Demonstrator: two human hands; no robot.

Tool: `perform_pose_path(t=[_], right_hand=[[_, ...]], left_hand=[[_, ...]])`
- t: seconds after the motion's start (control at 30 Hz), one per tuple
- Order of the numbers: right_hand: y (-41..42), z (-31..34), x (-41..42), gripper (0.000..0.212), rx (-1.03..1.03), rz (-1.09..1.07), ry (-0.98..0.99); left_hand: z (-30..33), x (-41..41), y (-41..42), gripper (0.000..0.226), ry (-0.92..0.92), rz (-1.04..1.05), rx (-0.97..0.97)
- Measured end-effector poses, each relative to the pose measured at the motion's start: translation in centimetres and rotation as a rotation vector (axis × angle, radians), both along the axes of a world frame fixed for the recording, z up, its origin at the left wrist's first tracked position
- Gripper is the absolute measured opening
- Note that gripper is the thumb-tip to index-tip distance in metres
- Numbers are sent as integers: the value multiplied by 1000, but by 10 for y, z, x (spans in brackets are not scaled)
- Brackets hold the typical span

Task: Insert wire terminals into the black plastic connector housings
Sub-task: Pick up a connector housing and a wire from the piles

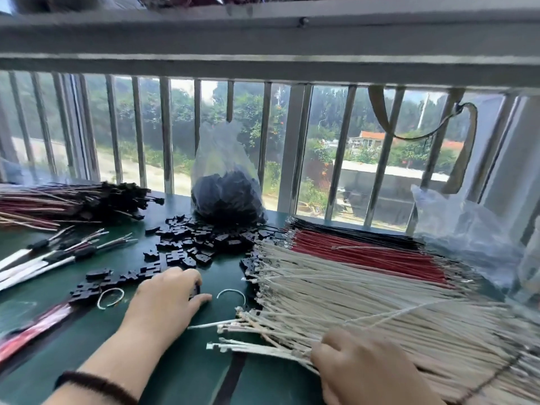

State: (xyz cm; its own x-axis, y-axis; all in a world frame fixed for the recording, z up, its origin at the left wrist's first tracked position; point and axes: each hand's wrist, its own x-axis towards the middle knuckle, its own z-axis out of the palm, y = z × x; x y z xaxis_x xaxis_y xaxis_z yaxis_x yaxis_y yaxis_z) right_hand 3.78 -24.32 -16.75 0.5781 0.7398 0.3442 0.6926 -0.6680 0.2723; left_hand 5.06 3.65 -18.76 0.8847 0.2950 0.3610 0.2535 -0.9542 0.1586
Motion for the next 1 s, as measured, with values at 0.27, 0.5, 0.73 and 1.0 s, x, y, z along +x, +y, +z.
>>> perform_pose_path(t=[0.27,0.5,0.73,1.0], right_hand=[[-11,6,-5,33,422,49,428],[-9,12,-5,42,438,156,440],[-15,4,-3,64,429,61,478],[-9,10,-9,14,566,120,431]], left_hand=[[8,-23,-5,15,-242,-21,-327],[8,-87,-36,47,-302,-285,-688],[-9,-88,-70,50,-259,-395,-762],[-9,-93,-73,29,-253,-461,-807]])
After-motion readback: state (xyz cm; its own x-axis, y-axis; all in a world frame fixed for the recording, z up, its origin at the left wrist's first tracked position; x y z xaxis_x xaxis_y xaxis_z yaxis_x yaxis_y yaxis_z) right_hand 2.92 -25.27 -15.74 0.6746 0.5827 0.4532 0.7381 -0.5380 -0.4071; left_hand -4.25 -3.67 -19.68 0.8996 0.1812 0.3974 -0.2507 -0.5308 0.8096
